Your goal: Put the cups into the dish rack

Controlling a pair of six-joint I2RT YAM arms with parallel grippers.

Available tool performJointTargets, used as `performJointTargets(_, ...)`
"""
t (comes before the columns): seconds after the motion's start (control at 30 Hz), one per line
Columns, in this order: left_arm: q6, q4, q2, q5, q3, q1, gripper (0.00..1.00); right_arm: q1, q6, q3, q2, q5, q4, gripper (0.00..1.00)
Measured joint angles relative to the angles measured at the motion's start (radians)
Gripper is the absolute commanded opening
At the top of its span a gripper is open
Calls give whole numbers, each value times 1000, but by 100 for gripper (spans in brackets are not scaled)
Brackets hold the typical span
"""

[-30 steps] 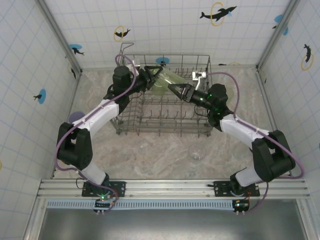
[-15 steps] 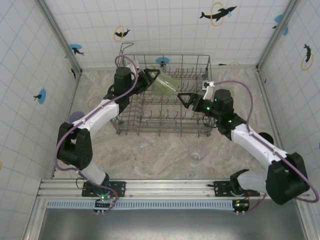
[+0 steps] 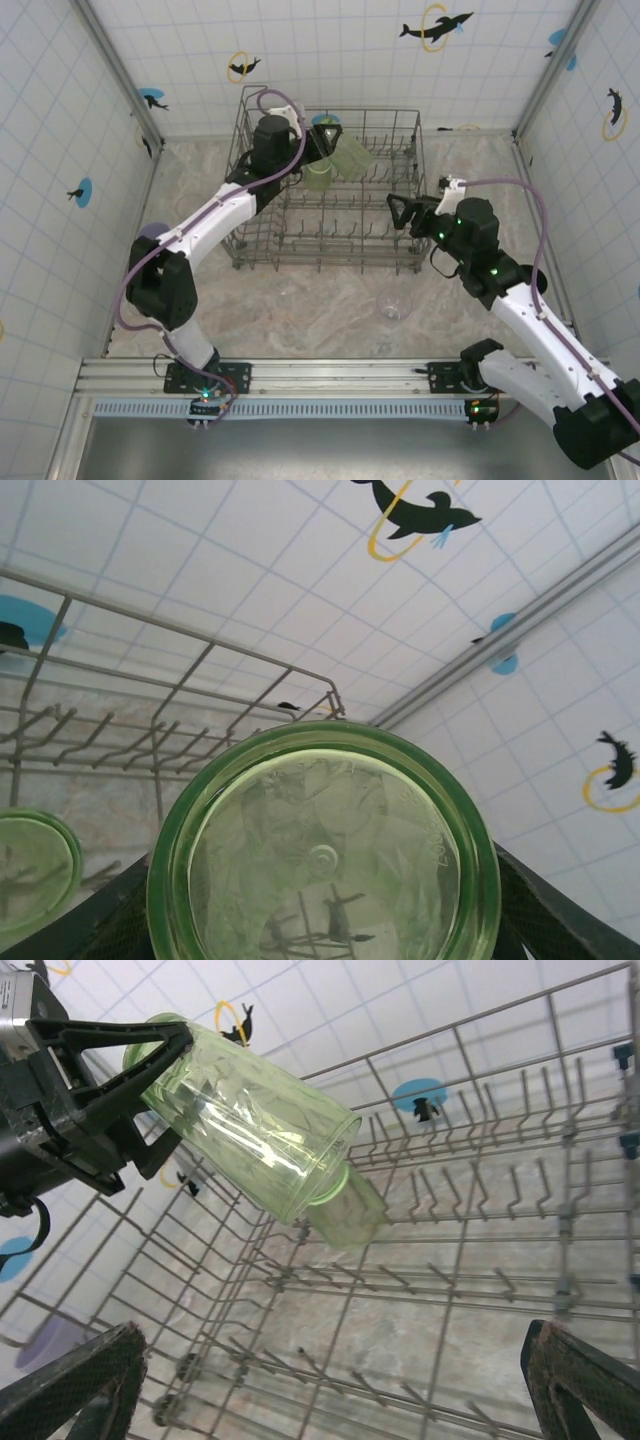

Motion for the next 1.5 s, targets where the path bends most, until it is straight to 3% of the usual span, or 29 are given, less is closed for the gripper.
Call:
performJointTargets(0.5, 213, -53, 116, -215, 100, -53, 0, -39, -102, -14, -104, 68, -152, 99)
performJointTargets(1.5, 336, -49, 330, -273, 294, -81, 0, -62, -149, -14, -191, 87, -223, 100)
